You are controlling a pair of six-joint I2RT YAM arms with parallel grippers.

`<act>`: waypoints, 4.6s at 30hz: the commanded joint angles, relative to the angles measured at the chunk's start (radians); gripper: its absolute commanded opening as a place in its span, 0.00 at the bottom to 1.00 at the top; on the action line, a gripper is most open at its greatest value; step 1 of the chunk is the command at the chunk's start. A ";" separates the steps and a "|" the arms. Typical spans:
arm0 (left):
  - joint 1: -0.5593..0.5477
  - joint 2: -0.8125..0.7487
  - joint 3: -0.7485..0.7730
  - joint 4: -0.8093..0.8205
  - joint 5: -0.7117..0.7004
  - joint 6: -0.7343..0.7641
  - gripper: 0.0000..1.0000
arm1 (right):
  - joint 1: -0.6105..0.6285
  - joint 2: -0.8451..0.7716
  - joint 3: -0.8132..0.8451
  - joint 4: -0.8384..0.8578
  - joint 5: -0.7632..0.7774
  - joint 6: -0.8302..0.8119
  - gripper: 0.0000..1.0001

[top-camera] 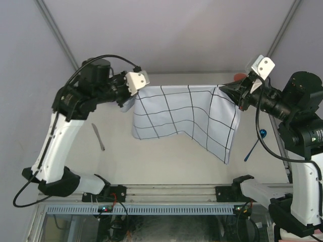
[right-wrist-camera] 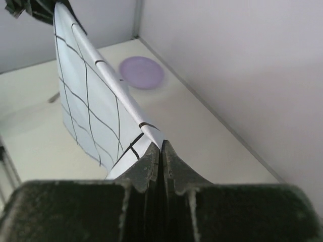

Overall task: Set the dinner table for one person
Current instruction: Flatten out the napkin at the center of the board.

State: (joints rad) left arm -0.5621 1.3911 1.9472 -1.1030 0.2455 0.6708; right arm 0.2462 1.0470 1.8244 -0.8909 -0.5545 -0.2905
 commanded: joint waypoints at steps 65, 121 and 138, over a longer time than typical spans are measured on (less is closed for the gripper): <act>0.019 0.380 -0.093 -0.032 -0.283 0.022 0.88 | -0.173 0.479 -0.475 0.069 -0.268 -0.568 0.77; 0.144 0.280 -0.500 -0.014 -0.071 -0.384 0.21 | 0.041 0.142 -0.859 0.209 -0.102 -0.486 0.84; 0.133 0.369 0.123 -0.386 -0.261 -0.323 0.02 | 0.093 0.261 -0.897 0.225 -0.061 -0.510 0.84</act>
State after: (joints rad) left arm -0.4232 1.7580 1.9312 -1.3926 0.0734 0.3092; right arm 0.3084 1.2652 0.9276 -0.6949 -0.6319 -0.7815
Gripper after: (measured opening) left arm 0.007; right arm 0.843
